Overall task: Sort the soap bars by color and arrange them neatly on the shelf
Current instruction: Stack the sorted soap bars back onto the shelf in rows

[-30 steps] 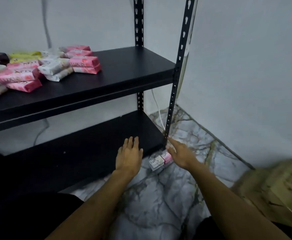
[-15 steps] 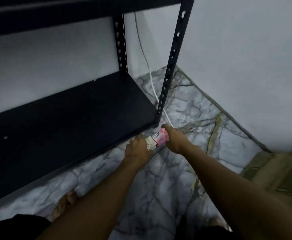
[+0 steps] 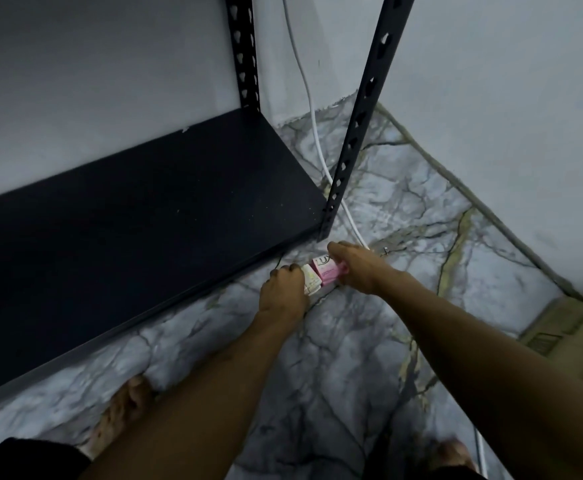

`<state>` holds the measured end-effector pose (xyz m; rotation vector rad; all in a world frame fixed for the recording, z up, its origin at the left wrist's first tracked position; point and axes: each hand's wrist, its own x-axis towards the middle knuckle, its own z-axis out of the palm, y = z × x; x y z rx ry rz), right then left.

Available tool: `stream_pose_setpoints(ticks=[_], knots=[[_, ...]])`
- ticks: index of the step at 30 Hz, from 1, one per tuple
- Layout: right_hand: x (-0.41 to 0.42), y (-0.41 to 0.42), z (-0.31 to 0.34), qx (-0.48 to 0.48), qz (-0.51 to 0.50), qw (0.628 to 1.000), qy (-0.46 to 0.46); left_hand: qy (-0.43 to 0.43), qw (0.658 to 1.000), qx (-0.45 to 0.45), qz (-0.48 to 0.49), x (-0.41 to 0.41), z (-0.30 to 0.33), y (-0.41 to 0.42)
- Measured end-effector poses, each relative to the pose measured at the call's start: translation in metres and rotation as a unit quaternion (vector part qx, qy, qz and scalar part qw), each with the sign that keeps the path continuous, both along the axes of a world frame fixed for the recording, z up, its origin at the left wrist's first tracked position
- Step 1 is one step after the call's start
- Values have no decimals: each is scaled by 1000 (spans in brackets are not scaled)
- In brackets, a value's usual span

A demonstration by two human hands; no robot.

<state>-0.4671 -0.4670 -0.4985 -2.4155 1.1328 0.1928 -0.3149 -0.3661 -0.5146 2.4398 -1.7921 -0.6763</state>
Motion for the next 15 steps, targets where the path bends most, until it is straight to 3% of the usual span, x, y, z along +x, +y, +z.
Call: stream_pose_setpoints(ticks=[4, 8, 15], knots=[[-7, 34, -12, -49, -44, 997, -26, 13, 999, -10, 40, 6, -2, 26], [-11, 102, -31, -32, -114, 985, -127, 48, 995, 3, 89, 7, 0, 68], [-8, 241, -48, -49, -185, 969, -153, 52, 990, 58, 115, -1, 15, 172]])
